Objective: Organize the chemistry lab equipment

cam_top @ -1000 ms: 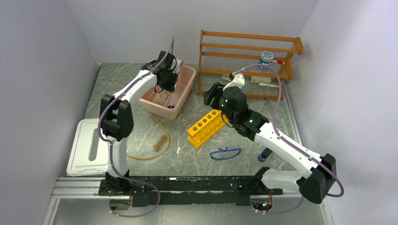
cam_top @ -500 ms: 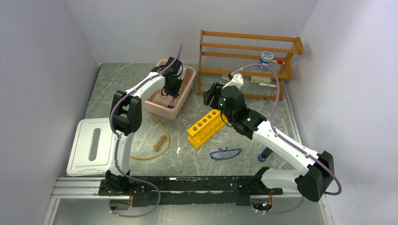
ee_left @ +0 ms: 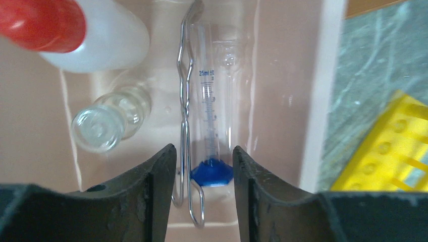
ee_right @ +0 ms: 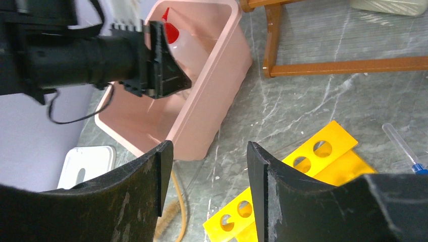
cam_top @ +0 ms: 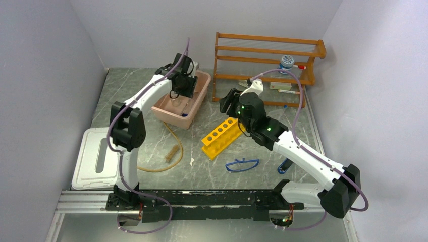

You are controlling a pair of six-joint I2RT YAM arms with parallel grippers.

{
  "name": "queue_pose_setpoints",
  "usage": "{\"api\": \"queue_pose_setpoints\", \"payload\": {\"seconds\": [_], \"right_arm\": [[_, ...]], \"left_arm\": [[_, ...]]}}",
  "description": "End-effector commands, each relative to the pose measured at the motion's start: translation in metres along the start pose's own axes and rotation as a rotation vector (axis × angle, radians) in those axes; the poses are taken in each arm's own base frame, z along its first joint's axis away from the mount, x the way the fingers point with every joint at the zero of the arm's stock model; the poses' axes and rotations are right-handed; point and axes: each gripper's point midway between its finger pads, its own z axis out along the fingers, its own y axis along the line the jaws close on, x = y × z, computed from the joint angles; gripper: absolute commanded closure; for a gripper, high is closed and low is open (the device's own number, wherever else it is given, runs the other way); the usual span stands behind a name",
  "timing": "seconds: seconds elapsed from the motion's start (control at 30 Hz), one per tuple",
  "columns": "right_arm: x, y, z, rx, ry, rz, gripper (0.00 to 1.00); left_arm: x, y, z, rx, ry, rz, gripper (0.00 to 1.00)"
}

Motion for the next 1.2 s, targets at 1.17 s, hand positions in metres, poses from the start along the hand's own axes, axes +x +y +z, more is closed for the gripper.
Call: {"api": "queue_pose_setpoints", "payload": {"seconds": [1.17], "right_arm": [[0.018, -0.017, -0.014, 0.023, 0.047, 0.056, 0.41]], "left_arm": [[0.229, -0.003, -0.096, 0.013, 0.047, -0.448, 0.35]]}}
